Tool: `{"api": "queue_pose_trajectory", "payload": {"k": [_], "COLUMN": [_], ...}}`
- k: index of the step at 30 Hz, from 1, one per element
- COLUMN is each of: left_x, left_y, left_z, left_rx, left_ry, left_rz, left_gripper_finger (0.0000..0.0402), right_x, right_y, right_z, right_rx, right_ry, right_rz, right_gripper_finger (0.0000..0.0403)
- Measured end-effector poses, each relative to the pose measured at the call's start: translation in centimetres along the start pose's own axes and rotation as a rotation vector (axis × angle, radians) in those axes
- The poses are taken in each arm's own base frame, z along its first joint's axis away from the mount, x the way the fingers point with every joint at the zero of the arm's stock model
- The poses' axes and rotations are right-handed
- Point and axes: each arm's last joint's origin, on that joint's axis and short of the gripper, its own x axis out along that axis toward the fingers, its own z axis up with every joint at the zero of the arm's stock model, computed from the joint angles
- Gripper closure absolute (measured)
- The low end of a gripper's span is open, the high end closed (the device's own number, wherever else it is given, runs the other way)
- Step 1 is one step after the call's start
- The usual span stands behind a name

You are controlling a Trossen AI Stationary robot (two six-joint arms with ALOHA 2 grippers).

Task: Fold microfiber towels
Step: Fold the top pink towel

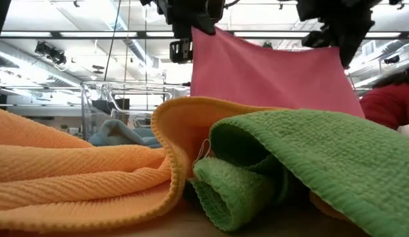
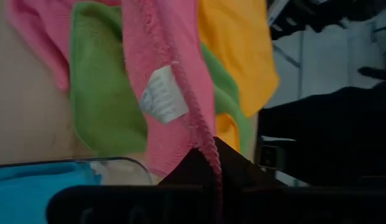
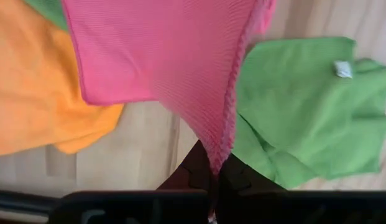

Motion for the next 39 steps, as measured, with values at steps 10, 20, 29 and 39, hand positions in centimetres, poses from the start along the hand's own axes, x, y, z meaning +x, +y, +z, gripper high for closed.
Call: {"api": "queue_pose_trajectory", "payload": {"k": [10, 20, 29, 39], "left_x": [1.9, 3.1, 4.2, 7.8], "left_y": [-0.3, -2.3, -4.6, -4.5], "left_z": [-1.1, -2.2, -3.3, -4.4], "left_rx": [0.020, 0.053, 0.130, 0.134], "left_ry": [0.039, 0.071, 0.057, 0.117], "left_rz": [0.172, 0.146, 0.166, 0.191], "left_gripper_finger": [0.0389, 0.0373, 0.0393, 0.0370], "right_x": [4.6, 4.6, 4.6, 6.8], "right_y": [1.2, 2.8, 5.7, 7.2], "right_z": [-0.2, -0.3, -0.4, -1.4], "right_rx": [-0.020, -0.045, -0.154, -0.134], "right_ry": [0.003, 0.009, -0.004, 0.018], "right_rz": [-0.031, -0.029, 0.036, 0.043], "right_gripper_finger": [0.0398, 0.0398, 0.0398, 0.0398]}}
